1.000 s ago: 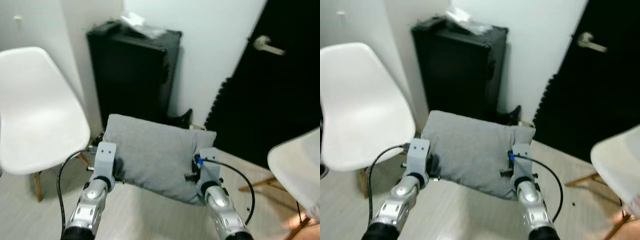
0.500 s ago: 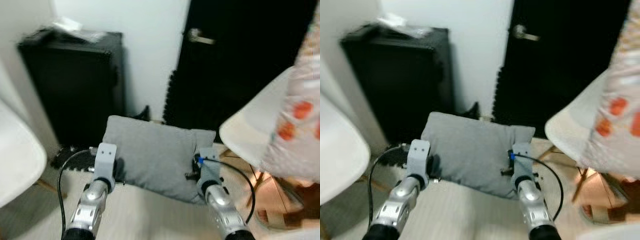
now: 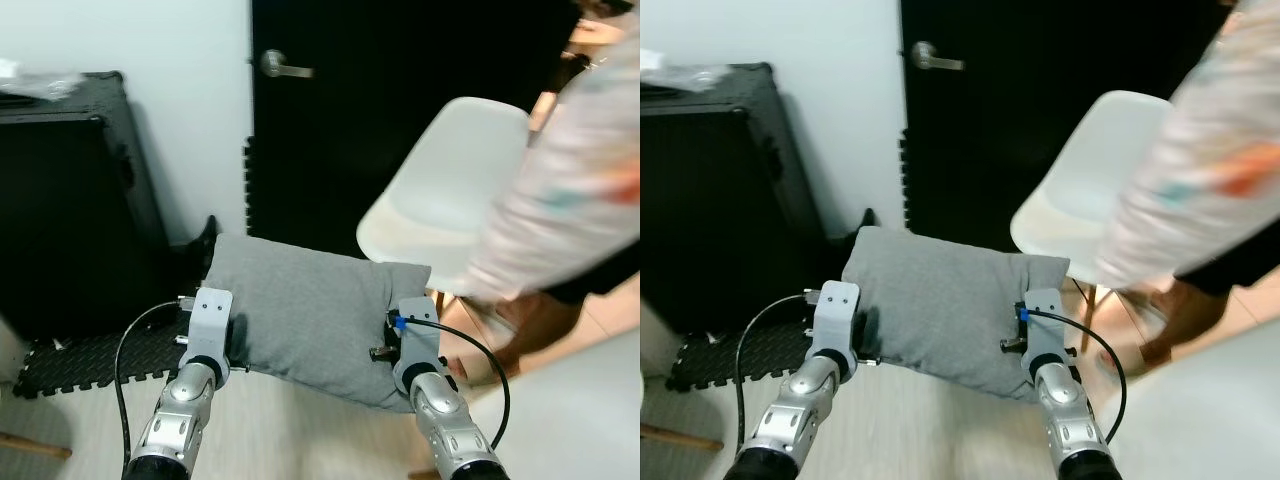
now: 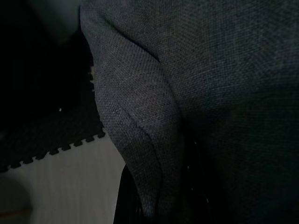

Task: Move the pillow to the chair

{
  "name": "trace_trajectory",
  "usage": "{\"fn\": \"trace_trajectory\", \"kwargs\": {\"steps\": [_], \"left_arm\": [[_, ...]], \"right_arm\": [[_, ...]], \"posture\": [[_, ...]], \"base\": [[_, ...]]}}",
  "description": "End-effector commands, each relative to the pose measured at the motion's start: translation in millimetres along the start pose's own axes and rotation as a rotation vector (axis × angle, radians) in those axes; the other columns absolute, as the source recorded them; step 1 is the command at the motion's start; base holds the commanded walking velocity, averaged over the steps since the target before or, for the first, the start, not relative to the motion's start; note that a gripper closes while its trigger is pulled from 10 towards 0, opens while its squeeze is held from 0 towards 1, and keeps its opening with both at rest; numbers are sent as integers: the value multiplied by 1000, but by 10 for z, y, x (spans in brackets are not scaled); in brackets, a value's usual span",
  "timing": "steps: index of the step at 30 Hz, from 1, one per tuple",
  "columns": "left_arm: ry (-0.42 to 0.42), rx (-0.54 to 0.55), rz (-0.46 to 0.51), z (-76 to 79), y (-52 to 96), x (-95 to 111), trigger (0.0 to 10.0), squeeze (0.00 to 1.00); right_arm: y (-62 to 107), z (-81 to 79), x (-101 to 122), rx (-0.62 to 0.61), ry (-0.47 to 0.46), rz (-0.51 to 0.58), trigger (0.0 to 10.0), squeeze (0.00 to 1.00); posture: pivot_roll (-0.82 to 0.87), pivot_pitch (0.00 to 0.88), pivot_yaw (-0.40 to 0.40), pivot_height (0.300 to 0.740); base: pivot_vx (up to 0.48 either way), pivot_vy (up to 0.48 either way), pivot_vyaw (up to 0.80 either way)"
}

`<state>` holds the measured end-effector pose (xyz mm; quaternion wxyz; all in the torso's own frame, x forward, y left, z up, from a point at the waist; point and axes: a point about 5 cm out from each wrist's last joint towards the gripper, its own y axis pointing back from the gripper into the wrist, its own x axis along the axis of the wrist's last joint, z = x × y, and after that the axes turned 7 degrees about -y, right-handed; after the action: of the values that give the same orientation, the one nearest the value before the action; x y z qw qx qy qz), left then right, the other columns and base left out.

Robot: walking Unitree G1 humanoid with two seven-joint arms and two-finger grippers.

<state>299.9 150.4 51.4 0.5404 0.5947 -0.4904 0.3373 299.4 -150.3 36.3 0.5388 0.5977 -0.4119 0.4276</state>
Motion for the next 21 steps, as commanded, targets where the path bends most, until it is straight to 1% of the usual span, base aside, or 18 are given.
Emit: {"fn": "trace_trajectory", "kwargs": {"steps": [1, 16, 21], "left_arm": [[0, -12, 30, 32, -13, 72, 10000, 0], [1, -20, 34, 60, -25, 95, 10000, 0], [8, -15, 47, 51, -38, 124, 10000, 0]], "right_arm": [[-8, -6, 35, 13, 19, 14, 10000, 0], [-3, 27, 38, 0, 10, 17, 10000, 0], [-7, -2, 59, 25, 27, 31, 10000, 0]], "posture": [[-20, 90, -22, 740], [-29, 95, -15, 740], [-30, 90, -19, 740]], "base": [[0, 0, -800], [0, 0, -800], [0, 0, 0]]}}
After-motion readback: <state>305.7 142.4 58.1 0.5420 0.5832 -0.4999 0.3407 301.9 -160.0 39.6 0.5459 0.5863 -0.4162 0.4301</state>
